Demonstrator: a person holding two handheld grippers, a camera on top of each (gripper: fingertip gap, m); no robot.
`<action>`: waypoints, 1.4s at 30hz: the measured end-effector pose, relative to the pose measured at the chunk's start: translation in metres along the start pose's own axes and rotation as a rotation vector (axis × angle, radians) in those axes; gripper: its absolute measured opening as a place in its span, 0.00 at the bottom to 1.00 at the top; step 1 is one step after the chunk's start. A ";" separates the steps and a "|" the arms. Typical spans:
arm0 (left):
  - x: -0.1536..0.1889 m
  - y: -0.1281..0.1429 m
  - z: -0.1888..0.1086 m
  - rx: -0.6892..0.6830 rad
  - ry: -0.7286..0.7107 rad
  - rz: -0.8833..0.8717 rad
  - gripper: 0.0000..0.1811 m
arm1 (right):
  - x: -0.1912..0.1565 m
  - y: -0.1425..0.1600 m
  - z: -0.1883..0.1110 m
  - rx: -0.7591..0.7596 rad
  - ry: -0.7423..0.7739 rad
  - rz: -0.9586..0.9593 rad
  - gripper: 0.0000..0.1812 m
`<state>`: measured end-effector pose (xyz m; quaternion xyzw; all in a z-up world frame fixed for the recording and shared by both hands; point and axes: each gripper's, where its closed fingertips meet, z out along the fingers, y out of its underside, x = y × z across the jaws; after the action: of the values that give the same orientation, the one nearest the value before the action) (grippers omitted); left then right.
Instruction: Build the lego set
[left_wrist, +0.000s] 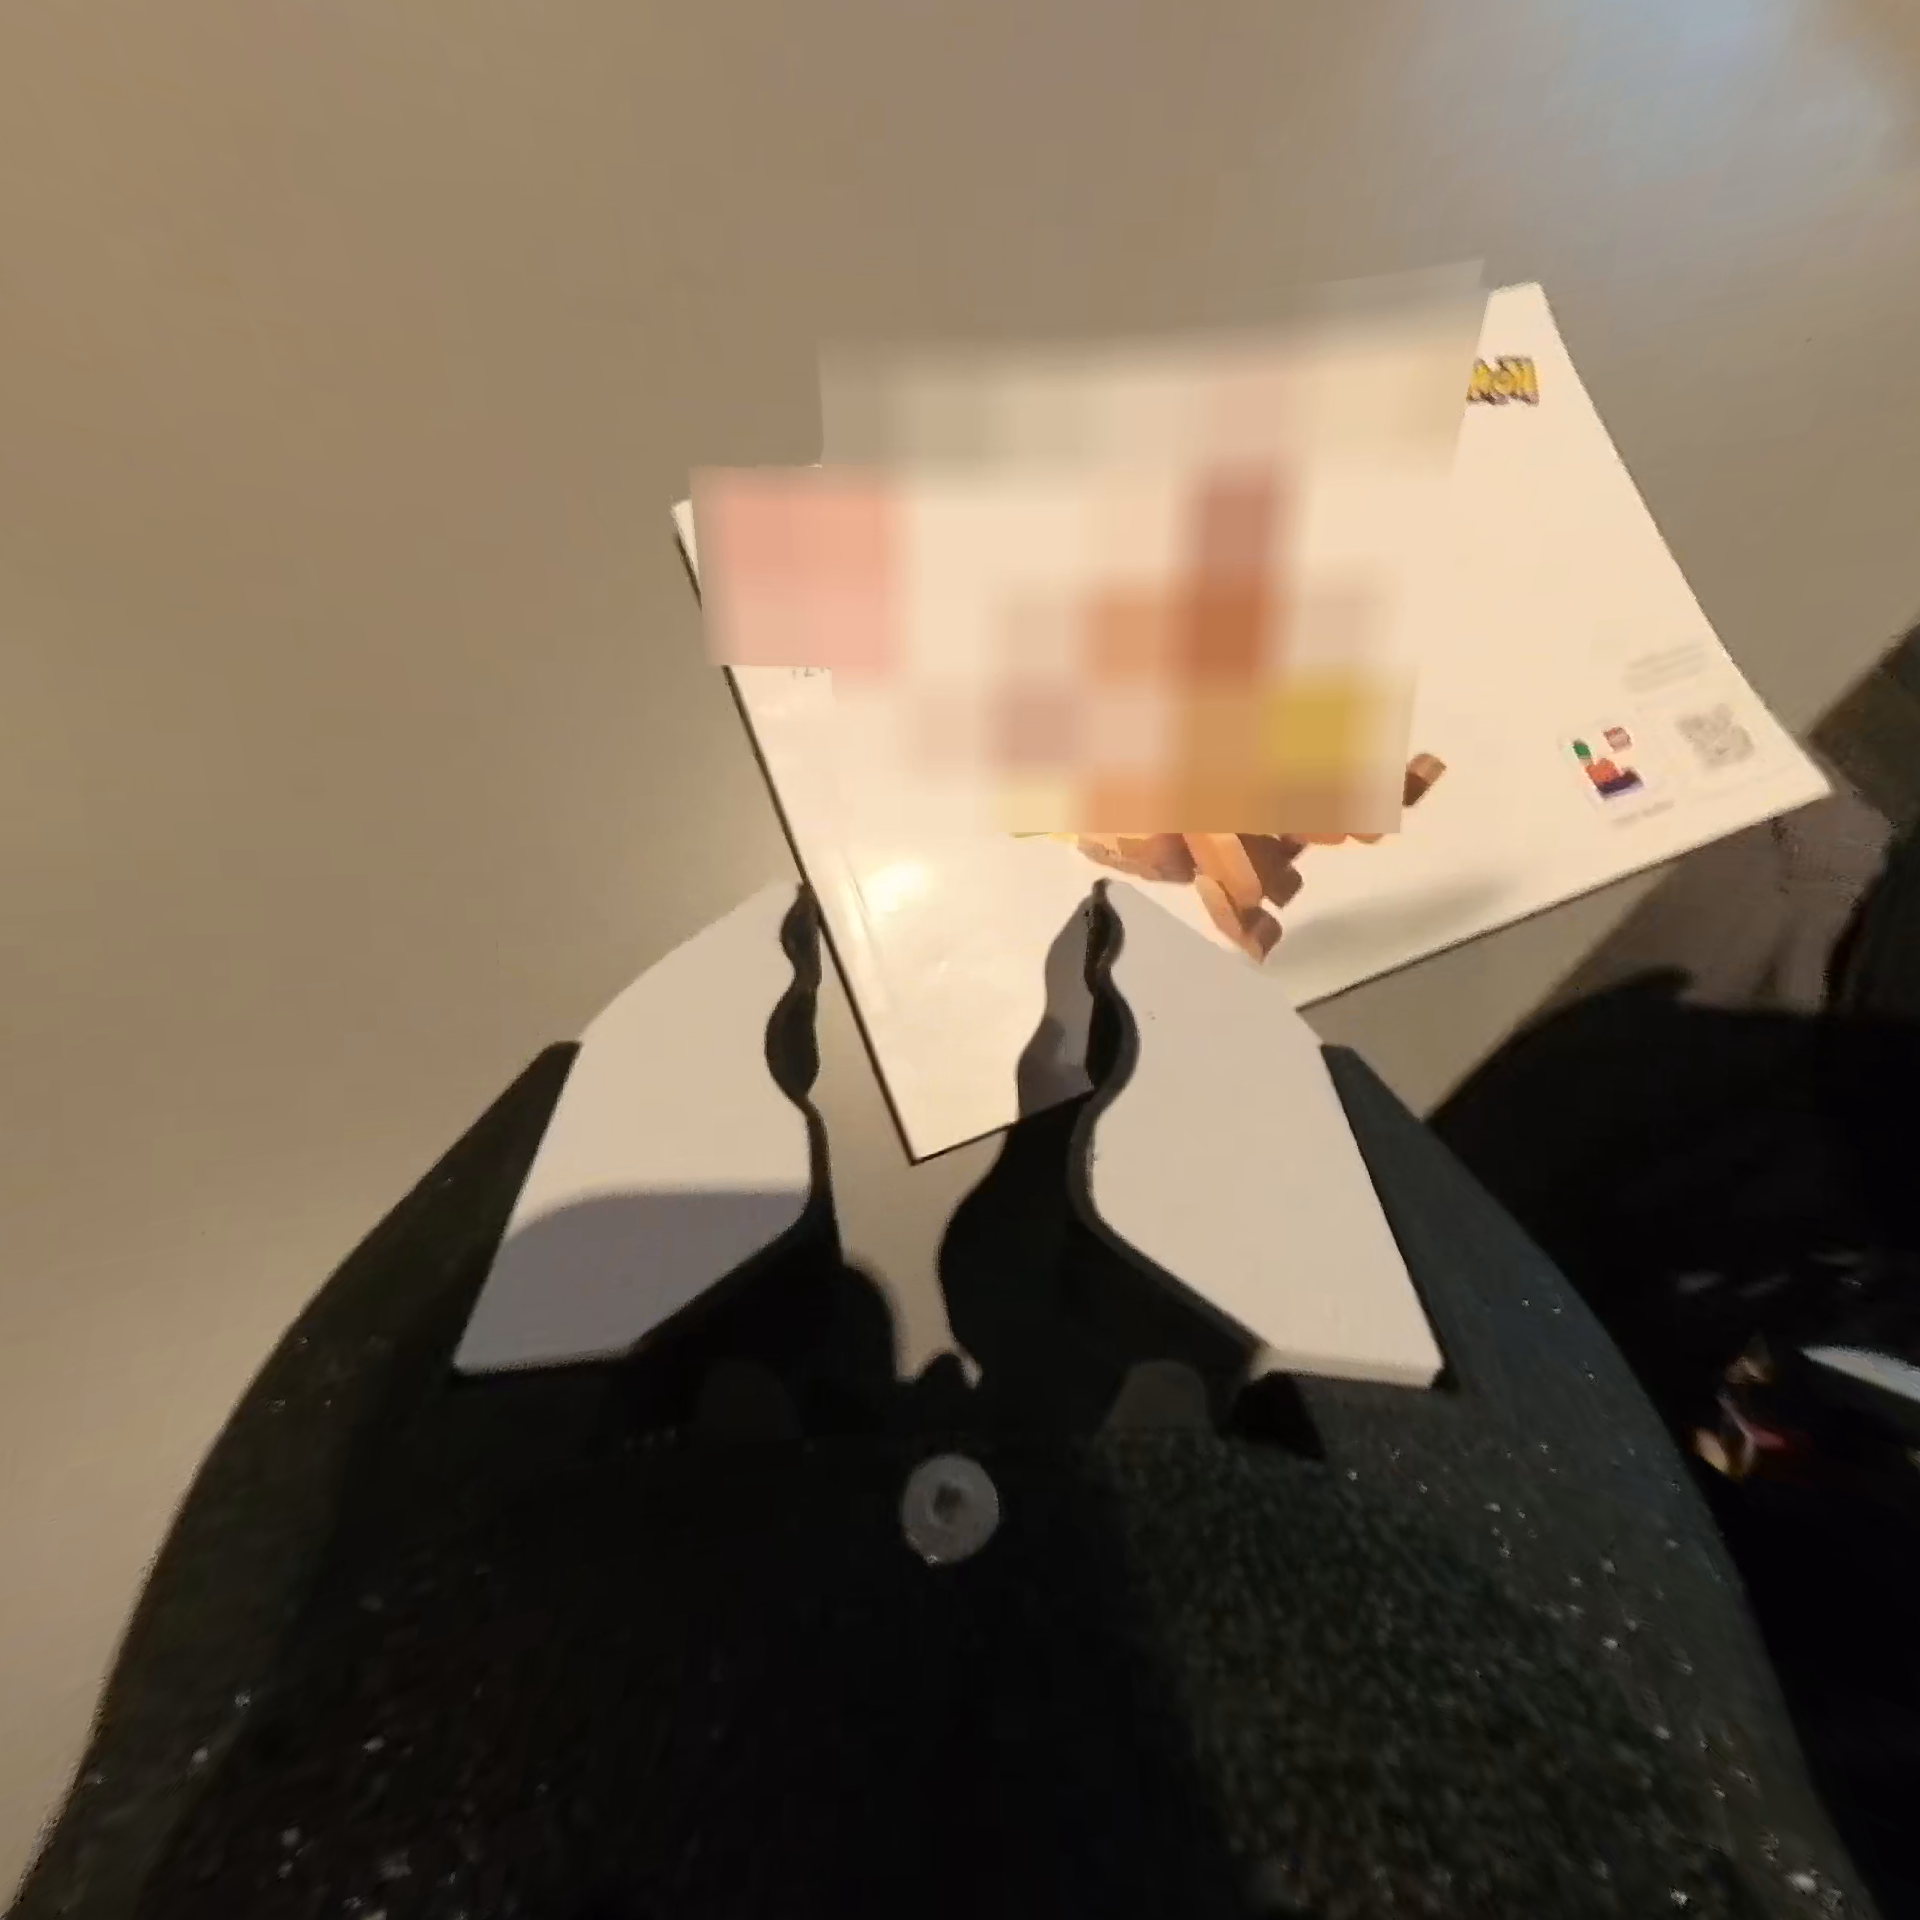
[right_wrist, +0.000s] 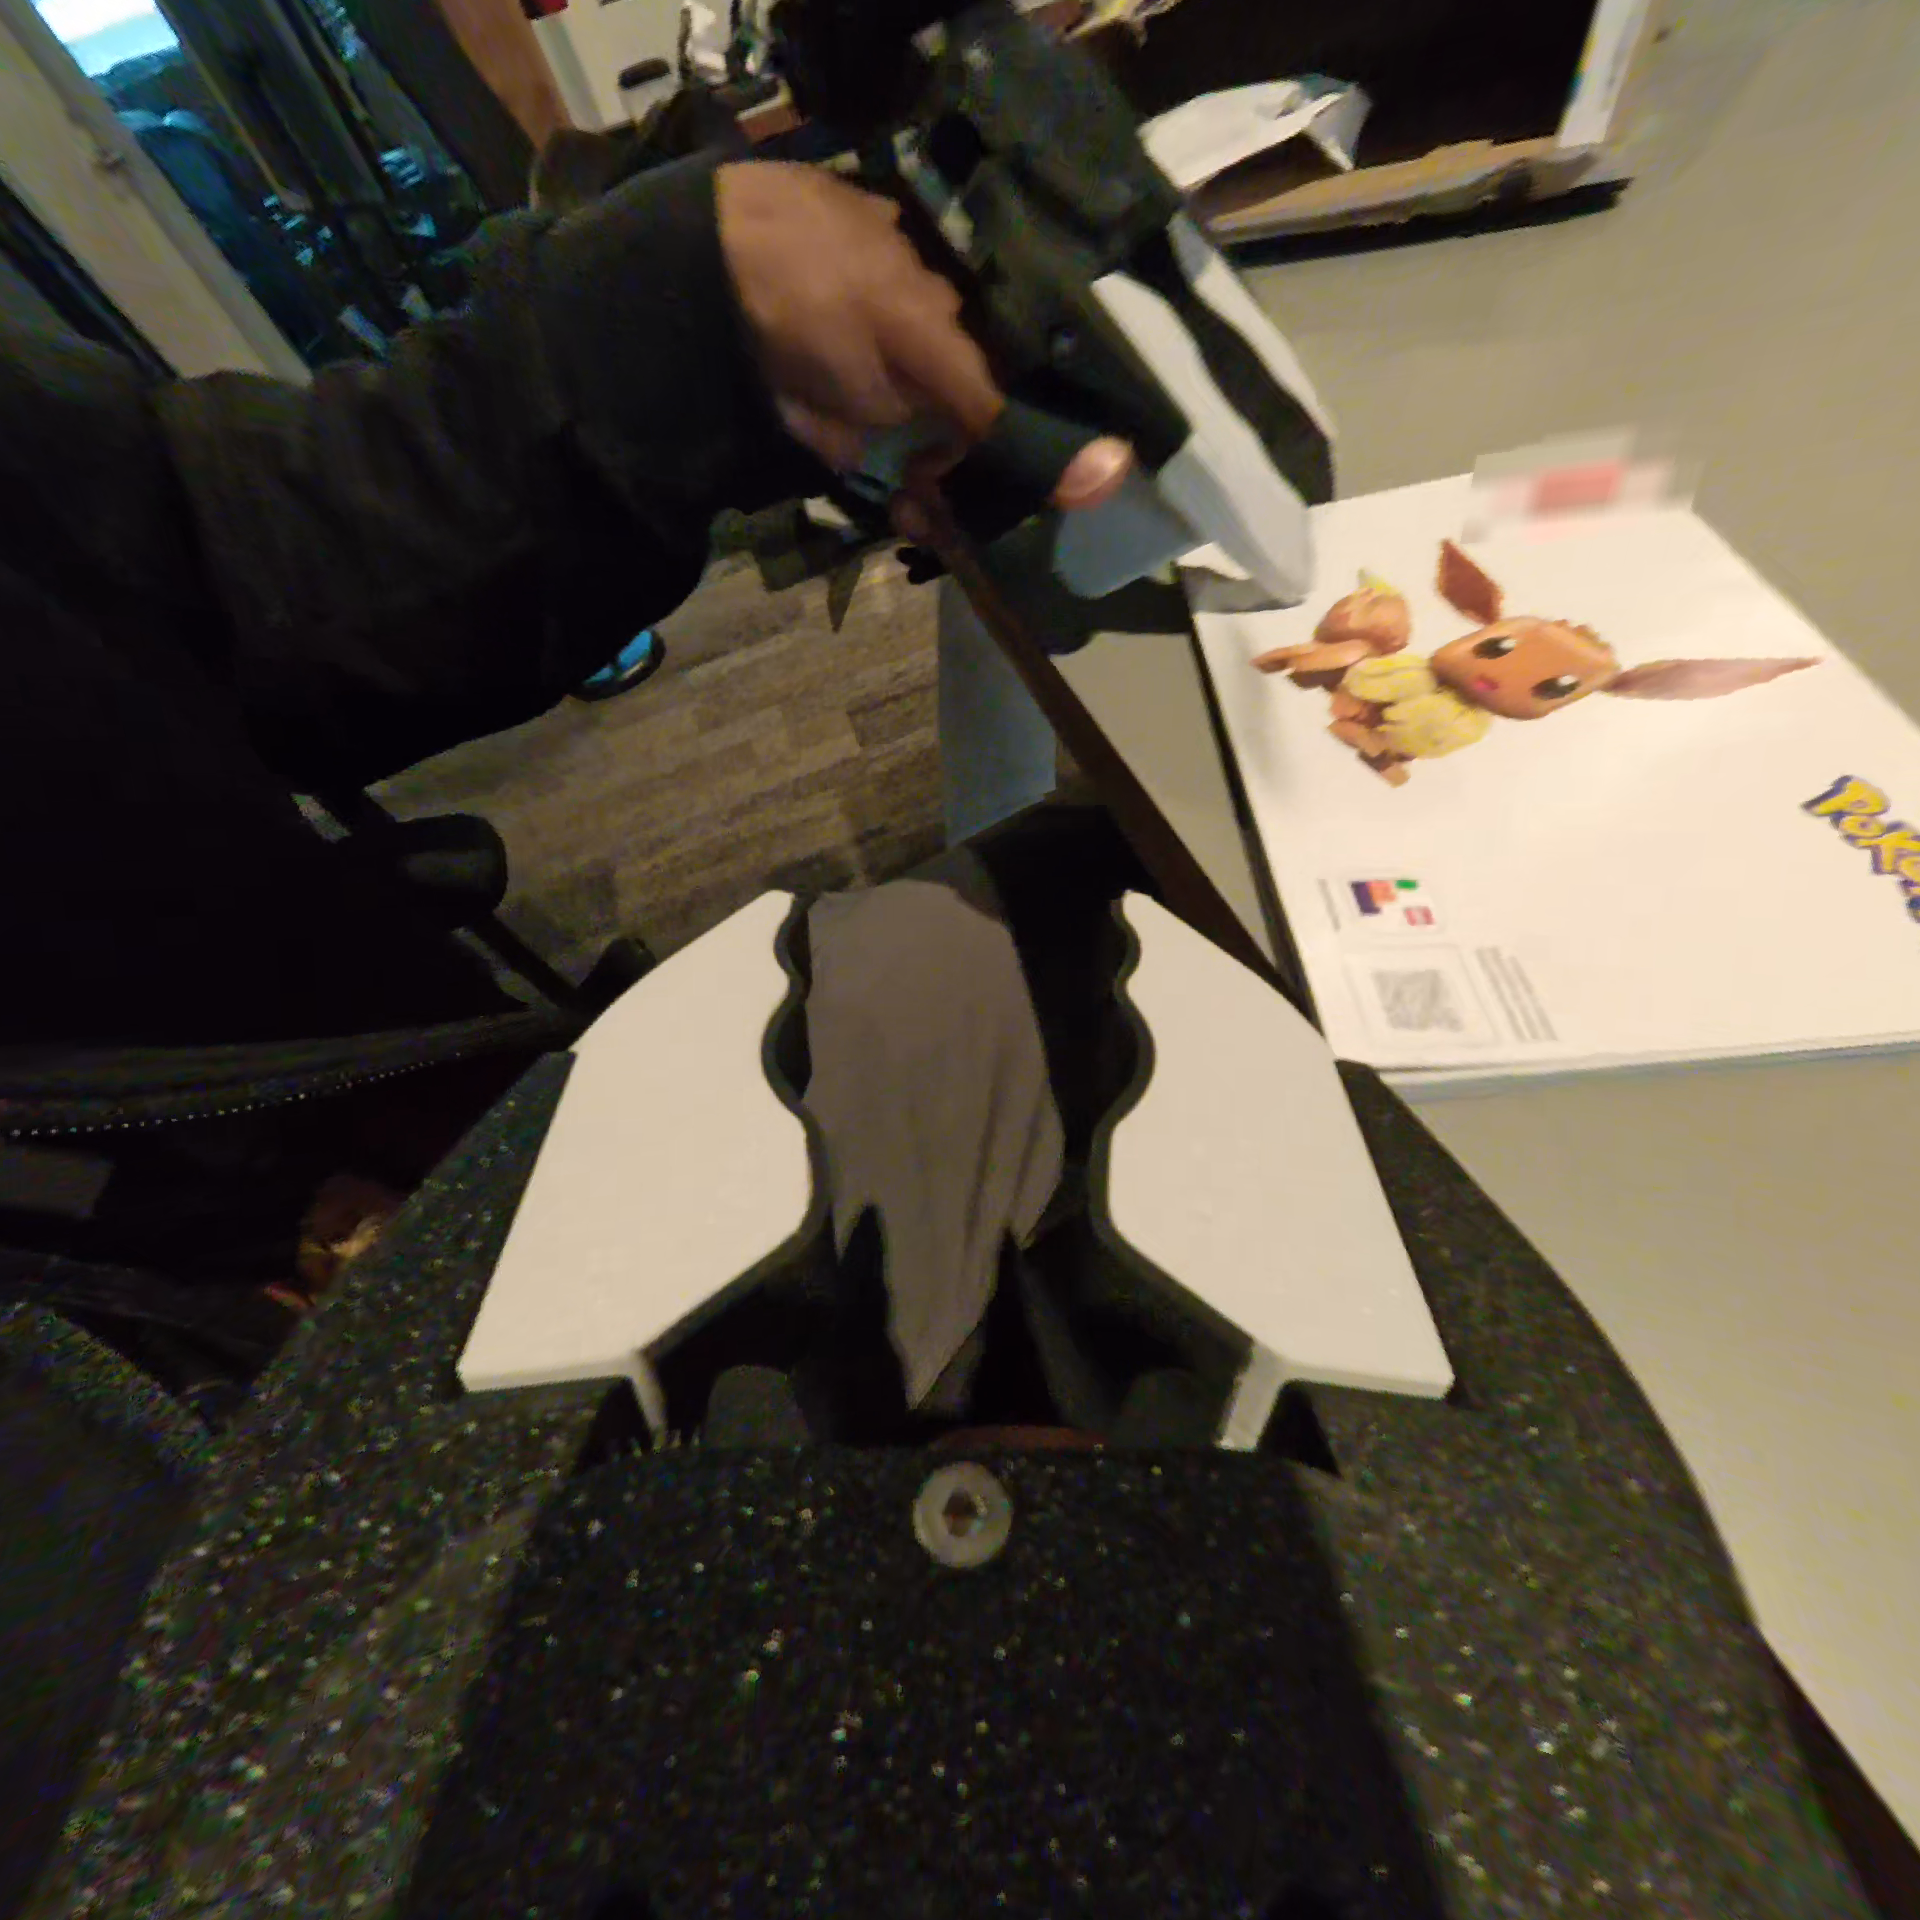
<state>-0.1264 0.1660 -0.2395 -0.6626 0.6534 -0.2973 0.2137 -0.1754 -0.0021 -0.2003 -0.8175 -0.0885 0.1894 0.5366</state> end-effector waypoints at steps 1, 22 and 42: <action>0.009 0.002 0.000 -0.002 0.020 0.017 0.27 | 0.004 0.001 -0.003 0.008 0.010 0.013 0.30; 0.044 -0.021 0.010 0.110 -0.197 0.020 0.31 | 0.081 0.012 -0.072 0.101 0.289 0.242 0.29; 0.082 -0.013 0.020 0.083 -0.080 0.069 0.28 | 0.063 0.043 -0.081 0.062 0.317 0.315 0.29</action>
<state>-0.1055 0.0832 -0.2356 -0.6416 0.6537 -0.2901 0.2771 -0.0880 -0.0663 -0.2246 -0.8239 0.1317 0.1426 0.5325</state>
